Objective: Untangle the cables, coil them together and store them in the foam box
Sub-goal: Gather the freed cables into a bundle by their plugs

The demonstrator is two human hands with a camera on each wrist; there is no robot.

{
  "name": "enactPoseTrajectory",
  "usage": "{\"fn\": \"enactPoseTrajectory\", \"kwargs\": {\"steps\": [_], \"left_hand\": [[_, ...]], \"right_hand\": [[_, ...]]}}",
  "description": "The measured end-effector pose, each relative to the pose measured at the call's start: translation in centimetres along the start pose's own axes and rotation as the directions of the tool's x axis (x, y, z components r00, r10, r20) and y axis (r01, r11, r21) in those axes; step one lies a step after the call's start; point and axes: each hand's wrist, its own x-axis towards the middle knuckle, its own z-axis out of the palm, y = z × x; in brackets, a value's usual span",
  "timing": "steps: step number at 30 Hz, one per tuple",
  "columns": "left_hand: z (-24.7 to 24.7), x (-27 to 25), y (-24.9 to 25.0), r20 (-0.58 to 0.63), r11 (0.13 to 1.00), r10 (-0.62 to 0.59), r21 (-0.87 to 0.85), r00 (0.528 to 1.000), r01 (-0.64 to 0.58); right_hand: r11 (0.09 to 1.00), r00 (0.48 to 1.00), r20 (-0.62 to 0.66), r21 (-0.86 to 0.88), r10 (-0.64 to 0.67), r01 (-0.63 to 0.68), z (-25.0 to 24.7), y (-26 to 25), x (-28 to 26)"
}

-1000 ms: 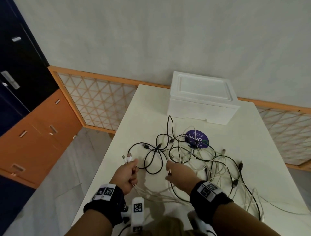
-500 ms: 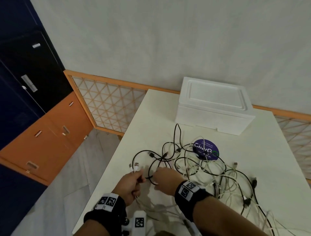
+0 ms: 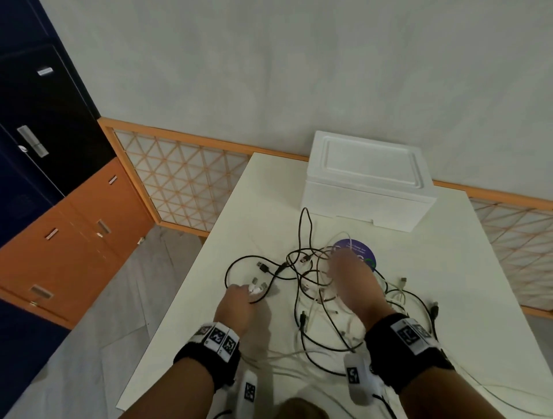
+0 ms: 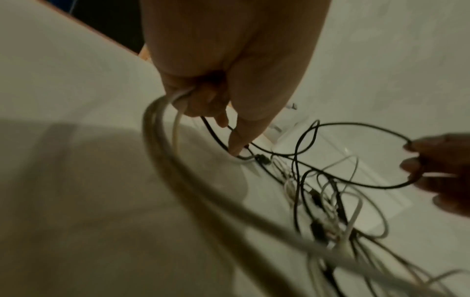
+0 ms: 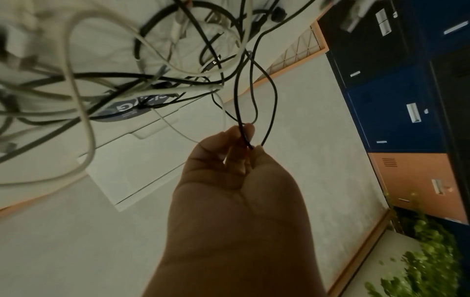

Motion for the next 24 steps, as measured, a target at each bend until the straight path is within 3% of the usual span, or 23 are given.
{"fn": "enactPoseTrajectory", "kwargs": {"steps": [3,5,7,9,10,12,14,17,19,21,24], "left_hand": [[0.2,0.1,0.6,0.049,0.979,0.037,0.198,0.998,-0.046],[-0.3,0.2,1.1,0.072,0.961,0.049,0.267,0.996,-0.066],[-1.4,0.0,1.7,0.182,0.958,0.083,0.258,0.980,-0.129],[-3.6,-0.7,2.7,0.319,0.988,0.142,0.013,0.937,-0.154],[-5.1,-1.6,3.5,0.362,0.978,0.155,-0.186,0.919,-0.092],[-8.2,-2.9,4.8,0.340,0.826,0.180,-0.562,0.923,0.046],[-10.5,-3.8,5.9,0.259,0.684,0.230,-0.729,0.938,0.033],[-12.5,-4.5,7.7,0.128,0.500,0.311,-0.865,0.942,-0.048],[-13.2,-4.4,8.1,0.049,0.408,0.326,-0.908,0.944,-0.093],[-13.2,-4.3,8.0,0.019,0.432,0.292,-0.895,0.956,-0.114],[-12.3,-4.4,7.8,0.047,0.552,0.277,-0.825,0.960,-0.119]], "right_hand": [[0.998,0.998,0.064,-0.068,0.013,-0.009,-0.3,0.1,-1.1],[0.990,0.996,0.082,-0.141,0.021,-0.009,-0.4,0.4,-1.5],[0.979,0.995,0.089,-0.202,0.033,-0.015,-0.6,0.9,-1.6],[0.949,0.992,0.124,-0.315,0.033,0.008,-0.9,1.3,-1.5],[0.926,0.989,0.148,-0.375,0.021,0.036,-1.2,1.3,-1.4],[0.901,0.991,0.130,-0.431,0.001,0.056,-2.0,0.7,-1.3],[0.909,0.989,0.126,-0.396,-0.083,0.127,-2.4,-0.2,-1.3],[0.919,0.911,0.347,-0.236,-0.223,0.315,-2.6,-2.5,-1.8],[0.968,0.881,0.401,0.097,-0.251,0.231,-2.6,-3.8,-2.1],[0.883,0.914,0.314,0.459,-0.259,0.092,-3.2,-4.9,-2.6],[0.769,0.960,0.137,0.631,-0.243,0.104,-4.7,-6.4,-3.0]]}}
